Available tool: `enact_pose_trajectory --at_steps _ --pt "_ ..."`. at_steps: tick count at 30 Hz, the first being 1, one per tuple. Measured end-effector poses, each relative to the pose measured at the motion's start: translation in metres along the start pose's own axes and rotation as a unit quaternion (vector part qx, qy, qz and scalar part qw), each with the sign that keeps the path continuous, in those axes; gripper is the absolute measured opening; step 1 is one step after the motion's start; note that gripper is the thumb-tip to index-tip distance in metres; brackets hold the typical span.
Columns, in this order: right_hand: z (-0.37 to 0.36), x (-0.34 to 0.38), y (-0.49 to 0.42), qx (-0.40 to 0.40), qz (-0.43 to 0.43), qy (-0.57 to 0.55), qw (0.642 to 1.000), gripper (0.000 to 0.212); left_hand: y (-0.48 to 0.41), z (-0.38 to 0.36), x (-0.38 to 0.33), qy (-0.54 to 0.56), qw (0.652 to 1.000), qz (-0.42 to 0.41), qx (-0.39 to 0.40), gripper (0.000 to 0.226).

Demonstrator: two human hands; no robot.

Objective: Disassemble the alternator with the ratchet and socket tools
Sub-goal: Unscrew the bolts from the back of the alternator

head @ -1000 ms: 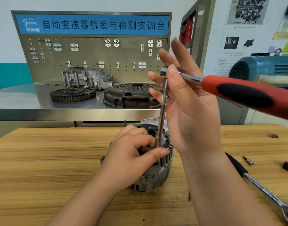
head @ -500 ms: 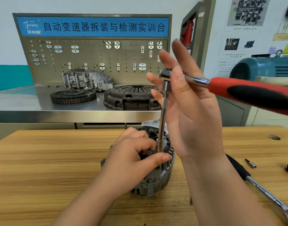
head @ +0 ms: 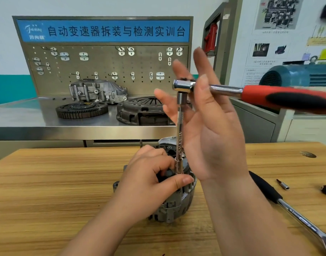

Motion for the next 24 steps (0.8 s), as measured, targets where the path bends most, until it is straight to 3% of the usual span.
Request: enact_pose_trajectory --at_steps 4,8,13,17,20,24 --pt "0.005 -0.012 0.001 -0.019 -0.066 -0.018 0.997 0.051 0.001 0.002 -0.002 0.015 1.0 -0.012 0.023 0.03" --pt "0.002 0.0 0.0 -0.013 0.007 0.014 1.0 0.026 -0.001 0.003 -0.001 0.015 1.0 0.006 0.002 0.037" --pt "0.002 -0.003 0.001 -0.002 -0.003 -0.002 1.0 0.025 -0.001 0.001 0.0 0.008 1.0 -0.004 0.001 0.043" --pt "0.005 -0.013 0.002 -0.019 -0.063 -0.013 0.998 0.051 -0.001 0.003 -0.002 0.019 1.0 -0.013 0.018 0.033" --pt "0.002 -0.004 0.002 -0.02 -0.008 0.009 1.0 0.029 -0.001 0.004 0.0 0.026 1.0 0.0 0.016 0.035" --pt "0.001 0.005 0.001 -0.014 0.033 0.038 0.999 0.026 -0.001 0.004 -0.001 0.017 1.0 0.012 -0.001 0.038"
Point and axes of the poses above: each hand's wrist, its own y-axis away from the middle knuckle, its own z-axis out of the back of the hand, x = y × z, the point moved 8 cm from there along -y, towards the middle knuckle, and after that the axes turned 2 degrees about z, right-handed, at the moved point
